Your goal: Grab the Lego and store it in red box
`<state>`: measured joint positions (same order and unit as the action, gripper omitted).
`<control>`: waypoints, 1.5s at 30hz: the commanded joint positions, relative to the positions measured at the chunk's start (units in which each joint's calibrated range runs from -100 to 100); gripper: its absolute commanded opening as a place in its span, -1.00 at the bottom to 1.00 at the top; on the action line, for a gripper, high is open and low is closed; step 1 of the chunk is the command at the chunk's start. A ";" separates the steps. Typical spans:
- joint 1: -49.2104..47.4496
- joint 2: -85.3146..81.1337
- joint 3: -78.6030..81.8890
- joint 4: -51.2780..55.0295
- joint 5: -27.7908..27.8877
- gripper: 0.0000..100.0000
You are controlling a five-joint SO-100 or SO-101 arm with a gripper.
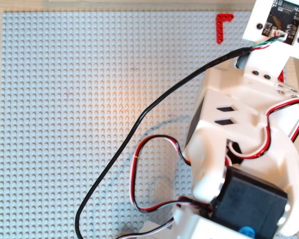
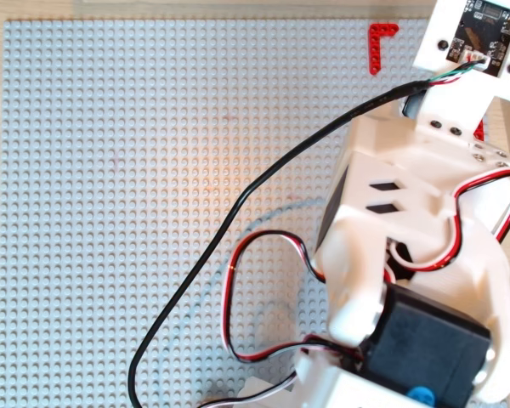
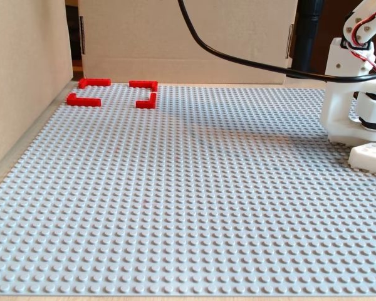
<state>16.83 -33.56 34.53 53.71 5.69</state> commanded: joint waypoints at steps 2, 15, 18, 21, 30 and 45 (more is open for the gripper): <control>0.48 1.78 1.02 -4.85 -0.06 -0.87; 1.00 23.30 -6.71 -15.47 -2.62 -0.88; 1.00 26.19 -8.16 -16.26 -2.88 -0.88; 1.00 28.47 -8.44 -19.77 -3.87 -0.88; 4.72 37.63 -8.44 -31.70 -4.54 -0.88; 5.31 40.34 -8.44 -33.27 -4.49 -0.72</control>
<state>21.56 7.35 28.53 20.90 1.10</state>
